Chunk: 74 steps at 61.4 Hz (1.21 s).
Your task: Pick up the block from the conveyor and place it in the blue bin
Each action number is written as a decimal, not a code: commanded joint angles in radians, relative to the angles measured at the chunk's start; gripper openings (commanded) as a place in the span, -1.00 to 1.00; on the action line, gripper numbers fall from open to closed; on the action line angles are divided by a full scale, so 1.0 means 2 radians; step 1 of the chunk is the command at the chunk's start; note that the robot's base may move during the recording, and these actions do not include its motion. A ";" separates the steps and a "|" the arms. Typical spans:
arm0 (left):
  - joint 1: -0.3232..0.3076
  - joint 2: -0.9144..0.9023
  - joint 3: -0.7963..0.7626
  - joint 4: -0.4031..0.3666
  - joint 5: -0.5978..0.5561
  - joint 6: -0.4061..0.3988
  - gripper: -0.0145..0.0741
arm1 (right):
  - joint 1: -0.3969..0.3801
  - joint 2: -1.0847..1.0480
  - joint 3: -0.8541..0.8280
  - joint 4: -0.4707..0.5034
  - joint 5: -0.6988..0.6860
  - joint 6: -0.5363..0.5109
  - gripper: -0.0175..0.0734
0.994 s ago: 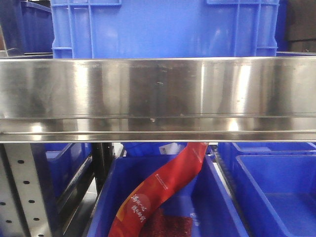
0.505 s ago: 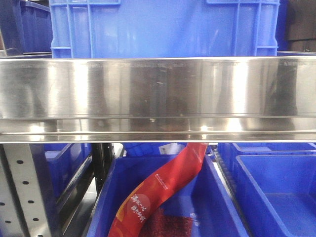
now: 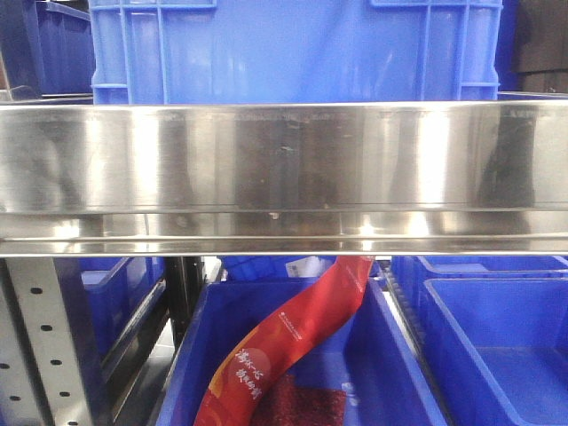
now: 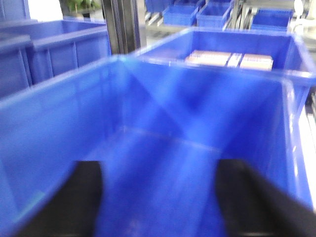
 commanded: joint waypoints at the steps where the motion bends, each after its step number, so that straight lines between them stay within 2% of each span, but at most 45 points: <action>1: 0.002 -0.021 -0.006 -0.003 -0.006 0.000 -0.77 | -0.003 -0.020 -0.004 0.000 -0.016 0.000 -0.56; 3: 0.006 -0.027 -0.006 -0.003 0.002 0.000 -0.94 | -0.006 -0.025 -0.004 0.000 -0.016 0.000 -0.70; 7: 0.018 -0.042 -0.006 -0.009 0.015 0.000 -0.92 | -0.015 -0.038 -0.004 0.000 -0.007 0.000 -0.98; 16: 0.059 -0.091 0.011 -0.018 0.058 0.000 -0.92 | -0.051 -0.080 0.005 0.000 0.035 0.000 -0.97; 23: 0.088 -0.142 0.065 -0.018 0.034 0.000 -0.92 | -0.078 -0.125 0.048 0.000 0.022 0.000 -0.97; 30: 0.115 -0.204 0.150 -0.020 0.009 0.000 -0.92 | -0.098 -0.175 0.114 0.000 -0.015 0.000 -0.97; 53: 0.195 -0.414 0.408 -0.020 -0.010 0.000 -0.92 | -0.101 -0.339 0.331 0.000 -0.050 0.000 -0.97; 62: 0.209 -0.490 0.464 -0.020 -0.009 0.000 -0.92 | -0.101 -0.401 0.382 0.000 -0.044 0.000 -0.97; 74: 0.209 -0.563 0.500 -0.020 -0.007 0.000 -0.92 | -0.101 -0.454 0.388 0.000 -0.039 0.000 -0.97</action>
